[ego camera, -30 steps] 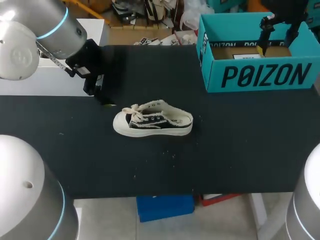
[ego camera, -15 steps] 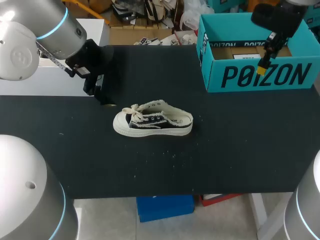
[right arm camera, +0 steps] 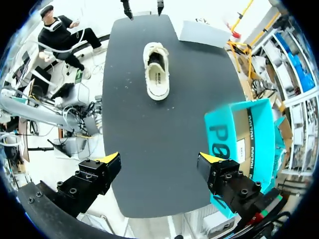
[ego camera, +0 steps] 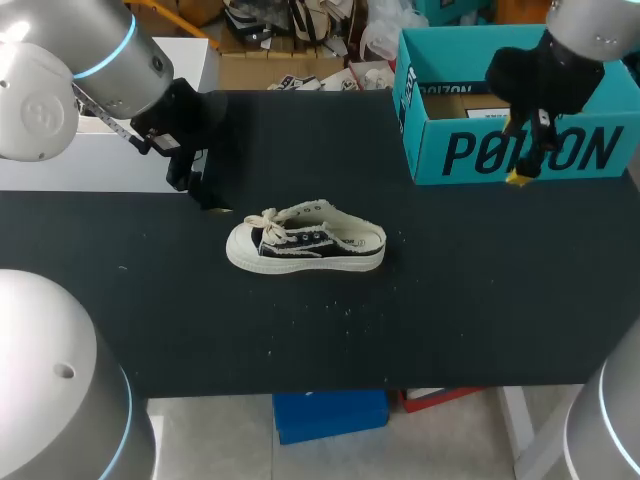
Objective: Take the shoe out of the shoebox, open the shoe tongue, remove and reinsert the insole, then place the shoe into the shoebox
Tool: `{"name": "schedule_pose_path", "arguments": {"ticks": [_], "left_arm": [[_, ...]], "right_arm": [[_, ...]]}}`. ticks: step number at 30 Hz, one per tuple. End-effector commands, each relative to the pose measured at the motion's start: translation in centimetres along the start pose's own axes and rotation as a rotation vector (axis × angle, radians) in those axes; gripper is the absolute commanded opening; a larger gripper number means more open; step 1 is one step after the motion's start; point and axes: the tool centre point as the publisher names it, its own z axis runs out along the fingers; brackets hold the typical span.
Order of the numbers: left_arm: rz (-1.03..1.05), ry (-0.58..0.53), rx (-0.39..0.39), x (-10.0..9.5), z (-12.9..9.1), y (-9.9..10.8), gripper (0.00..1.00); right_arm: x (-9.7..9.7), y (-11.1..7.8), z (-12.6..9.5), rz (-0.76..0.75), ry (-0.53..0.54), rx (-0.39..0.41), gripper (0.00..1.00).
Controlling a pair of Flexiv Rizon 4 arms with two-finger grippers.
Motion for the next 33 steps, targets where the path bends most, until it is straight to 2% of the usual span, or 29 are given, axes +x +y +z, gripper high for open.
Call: {"name": "schedule_pose_path", "arguments": {"ticks": [1, 2, 7, 13, 21, 24, 33], "left_arm": [[0.003, -0.003, 0.002, 0.0, 0.1, 0.1, 1.0], [0.003, -0.003, 0.002, 0.0, 0.1, 0.1, 1.0], [0.003, -0.003, 0.002, 0.0, 0.1, 0.1, 1.0], [0.003, -0.003, 0.002, 0.0, 0.1, 0.1, 1.0], [0.003, -0.003, 0.002, 0.0, 0.1, 0.1, 1.0], [0.003, -0.003, 0.002, 0.0, 0.1, 0.1, 1.0], [0.003, -0.003, 0.002, 0.0, 0.1, 0.1, 1.0]], "right_arm": [[0.4, -0.6, 0.2, -0.168, -0.014, -0.094, 1.0], [0.4, -0.6, 0.2, -0.168, -0.014, -0.094, 1.0], [0.9, -0.2, 2.0, -0.173, -0.034, -0.199, 1.0], [0.9, 1.0, 4.1, -0.149, -0.069, -0.244, 1.0], [1.1, 5.1, 6.8, -0.182, -0.099, -0.314, 1.0], [1.6, 7.5, 8.1, -0.233, -0.092, -0.332, 1.0], [1.6, 7.5, 8.1, -0.233, -0.092, -0.332, 1.0]]}}
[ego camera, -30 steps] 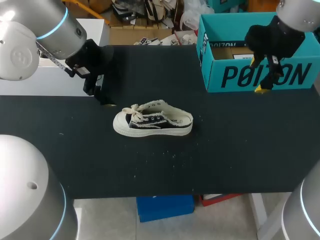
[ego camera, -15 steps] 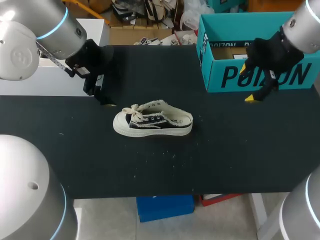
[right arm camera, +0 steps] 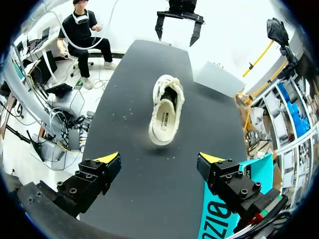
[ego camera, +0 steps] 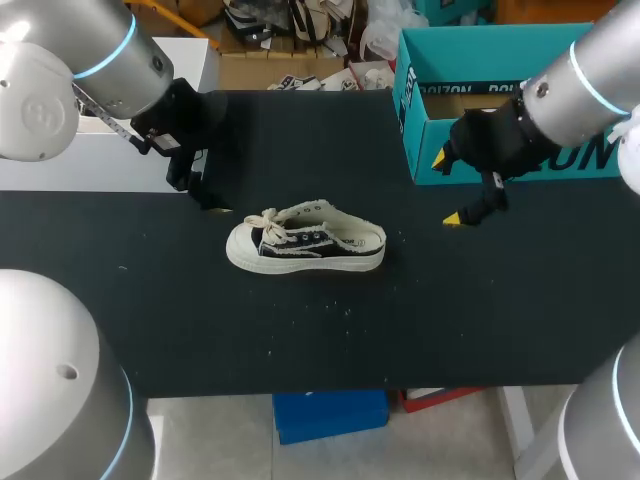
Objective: Take the shoe out of the shoebox, open the shoe tongue, remove and reinsert the insole, then place the shoe into the shoebox
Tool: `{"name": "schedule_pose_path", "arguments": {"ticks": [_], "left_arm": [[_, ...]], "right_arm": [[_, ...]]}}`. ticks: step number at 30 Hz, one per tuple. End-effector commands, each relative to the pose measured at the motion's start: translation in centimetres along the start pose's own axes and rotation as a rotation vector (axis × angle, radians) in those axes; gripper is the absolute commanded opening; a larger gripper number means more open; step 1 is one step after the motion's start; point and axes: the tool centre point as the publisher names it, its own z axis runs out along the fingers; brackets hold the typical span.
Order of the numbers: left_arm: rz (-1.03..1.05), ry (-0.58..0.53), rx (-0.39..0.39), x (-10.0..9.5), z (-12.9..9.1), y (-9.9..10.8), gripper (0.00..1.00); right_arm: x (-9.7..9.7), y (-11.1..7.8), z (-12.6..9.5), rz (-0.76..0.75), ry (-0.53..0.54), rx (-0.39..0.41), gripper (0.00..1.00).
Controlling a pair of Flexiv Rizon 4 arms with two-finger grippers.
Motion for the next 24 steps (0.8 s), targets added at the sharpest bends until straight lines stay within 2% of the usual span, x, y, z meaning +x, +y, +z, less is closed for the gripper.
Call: {"name": "schedule_pose_path", "arguments": {"ticks": [1, 3, 5, 7, 8, 11, 24], "left_arm": [[0.003, -0.003, 0.003, 0.0, 0.1, 0.1, 1.0], [0.003, -0.003, 0.003, 0.0, 0.1, 0.1, 1.0], [0.003, -0.003, 0.003, 0.0, 0.1, 0.1, 1.0], [0.003, -0.003, 0.003, 0.0, 0.1, 0.1, 1.0], [0.003, -0.003, 0.003, 0.0, 0.1, 0.1, 1.0], [0.003, -0.003, 0.003, 0.0, 0.1, 0.1, 1.0], [0.003, -0.003, 0.003, 0.0, 0.1, 0.1, 1.0]], "right_arm": [[-0.3, 0.1, 0.1, 0.002, 0.007, 0.003, 1.0], [-0.3, 0.1, 0.1, 0.002, 0.007, 0.003, 1.0], [0.0, 0.0, 0.8, 0.041, -0.014, -0.094, 1.0], [0.2, 0.1, 1.6, 0.045, -0.009, -0.125, 1.0], [0.3, 0.1, 2.6, 0.059, -0.012, -0.173, 1.0], [0.3, 0.1, 4.4, 0.077, -0.013, -0.236, 1.0], [-0.4, 1.1, 9.4, 0.101, 0.005, -0.331, 1.0]]}}
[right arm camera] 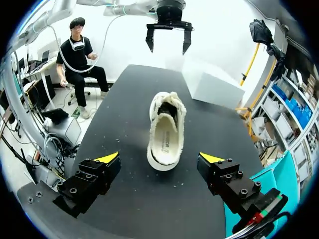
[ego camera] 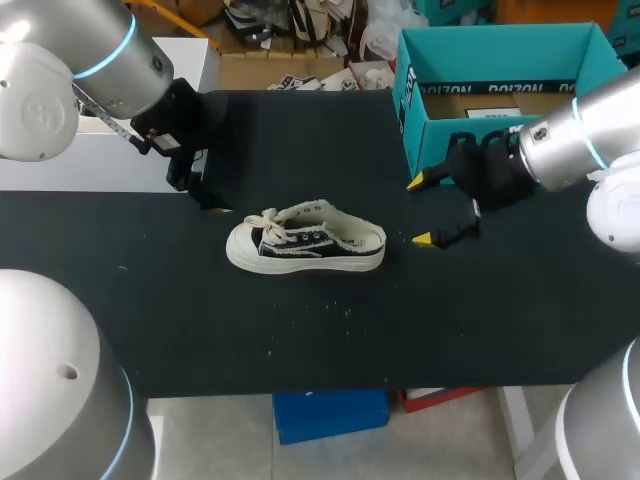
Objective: Take the shoe out of the shoebox, open the shoe tongue, remove and reinsert the insole, then place the shoe into the shoebox
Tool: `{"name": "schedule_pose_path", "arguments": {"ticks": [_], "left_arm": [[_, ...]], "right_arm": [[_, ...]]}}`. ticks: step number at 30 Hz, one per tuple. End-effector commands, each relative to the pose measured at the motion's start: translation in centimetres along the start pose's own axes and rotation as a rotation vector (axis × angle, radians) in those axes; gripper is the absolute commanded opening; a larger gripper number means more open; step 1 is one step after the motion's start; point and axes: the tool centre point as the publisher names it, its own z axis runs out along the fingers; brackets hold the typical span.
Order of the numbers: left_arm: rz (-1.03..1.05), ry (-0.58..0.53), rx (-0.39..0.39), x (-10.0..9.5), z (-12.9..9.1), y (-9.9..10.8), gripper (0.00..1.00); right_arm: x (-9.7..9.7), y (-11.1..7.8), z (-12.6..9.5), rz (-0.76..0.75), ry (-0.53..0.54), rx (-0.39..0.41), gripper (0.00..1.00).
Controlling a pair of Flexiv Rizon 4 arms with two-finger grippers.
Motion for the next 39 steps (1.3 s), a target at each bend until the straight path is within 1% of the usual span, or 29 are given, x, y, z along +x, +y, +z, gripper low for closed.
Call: {"name": "schedule_pose_path", "arguments": {"ticks": [1, 5, 7, 13, 21, 30, 34, 39], "left_arm": [[0.003, -0.004, 0.003, 0.0, 0.1, 0.1, 1.0], [0.003, -0.004, 0.003, 0.0, 0.1, 0.1, 1.0], [0.003, -0.004, 0.003, 0.0, 0.1, 0.1, 1.0], [0.003, -0.004, 0.003, 0.0, 0.1, 0.1, 1.0], [0.003, -0.004, 0.003, 0.0, 0.1, 0.1, 1.0], [0.003, -0.004, 0.003, 0.0, 0.1, 0.1, 1.0], [0.003, -0.004, 0.003, 0.0, 0.1, 0.1, 1.0], [0.003, -0.004, 0.003, 0.0, 0.1, 0.1, 1.0]], "right_arm": [[-0.7, -0.1, 2.7, 0.01, 0.005, -0.038, 1.0], [-0.7, -0.1, 4.1, 0.023, 0.0, -0.093, 1.0], [-0.6, -0.2, 4.8, 0.025, 0.003, -0.093, 1.0], [-0.5, -0.4, 6.5, 0.048, 0.003, -0.133, 1.0], [-0.9, -0.9, 8.4, 0.077, 0.007, -0.166, 1.0], [-1.8, -1.8, 9.6, 0.105, -0.001, -0.201, 1.0], [-2.2, -1.9, 10.1, 0.11, 0.002, -0.207, 1.0], [-2.3, -2.2, 11.0, 0.118, 0.01, -0.219, 1.0]]}}
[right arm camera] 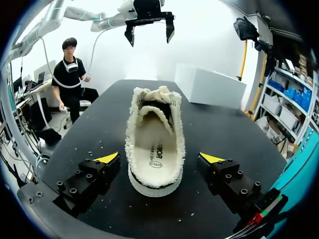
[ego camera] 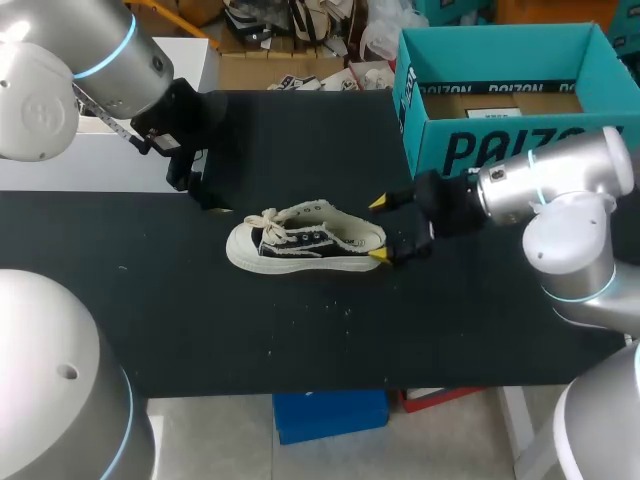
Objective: Take the shoe out of the shoebox, open the shoe tongue, remove and reinsert the insole, then place the shoe into the shoebox
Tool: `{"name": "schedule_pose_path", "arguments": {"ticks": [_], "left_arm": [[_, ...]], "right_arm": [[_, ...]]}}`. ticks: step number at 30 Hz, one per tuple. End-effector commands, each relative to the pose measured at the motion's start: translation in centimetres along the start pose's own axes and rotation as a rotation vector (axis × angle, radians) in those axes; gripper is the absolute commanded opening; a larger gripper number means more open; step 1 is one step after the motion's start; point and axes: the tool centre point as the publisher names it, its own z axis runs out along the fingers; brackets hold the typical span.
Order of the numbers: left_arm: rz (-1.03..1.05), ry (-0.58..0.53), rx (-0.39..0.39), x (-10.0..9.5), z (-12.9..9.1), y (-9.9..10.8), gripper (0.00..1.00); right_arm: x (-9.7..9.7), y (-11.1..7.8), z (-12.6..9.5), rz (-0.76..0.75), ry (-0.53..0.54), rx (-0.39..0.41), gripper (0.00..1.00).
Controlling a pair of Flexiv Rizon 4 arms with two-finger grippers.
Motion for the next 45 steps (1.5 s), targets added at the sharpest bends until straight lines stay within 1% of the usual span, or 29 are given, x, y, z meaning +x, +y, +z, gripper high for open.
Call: {"name": "schedule_pose_path", "arguments": {"ticks": [1, 10, 23, 31, 32, 33, 34, 37, 41, 43, 45], "left_arm": [[0.003, -0.004, 0.003, 0.0, 0.1, 0.1, 1.0], [0.003, -0.004, 0.003, 0.0, 0.1, 0.1, 1.0], [0.003, -0.004, 0.003, 0.0, 0.1, 0.1, 1.0], [0.003, -0.004, 0.003, 0.0, 0.1, 0.1, 1.0], [0.003, -0.004, 0.003, 0.0, 0.1, 0.1, 1.0], [0.003, -0.004, 0.003, 0.0, 0.1, 0.1, 1.0], [0.003, -0.004, 0.003, 0.0, 0.1, 0.1, 1.0], [0.003, -0.004, 0.003, 0.0, 0.1, 0.1, 1.0], [0.009, -0.013, -0.012, 0.1, -0.3, -1.1, 1.0], [-0.033, -0.01, -0.085, 0.3, -0.3, -2.2, 1.0], [-0.16, 0.018, -0.125, 0.6, 0.0, -2.9, 1.0]], "right_arm": [[-0.5, -0.5, 1.3, 0.004, 0.006, -0.011, 1.0], [-0.3, -1.5, 2.6, 0.021, 0.008, -0.032, 1.0], [-0.2, -1.6, 3.7, 0.033, 0.011, -0.053, 1.0], [0.2, -1.8, 4.8, 0.047, 0.04, -0.068, 1.0], [0.2, -1.8, 4.9, 0.051, 0.044, -0.066, 0.67], [0.3, -1.9, 5.0, 0.054, 0.046, -0.067, 0.03], [0.3, -1.9, 5.0, 0.056, 0.053, -0.077, 0.0], [0.3, -1.9, 5.0, 0.056, 0.053, -0.077, 0.0], [0.3, -1.9, 5.0, 0.056, 0.053, -0.077, 0.0], [0.3, -1.9, 5.0, 0.056, 0.053, -0.077, 0.0], [0.3, -1.9, 5.0, 0.056, 0.053, -0.077, 0.0]]}}
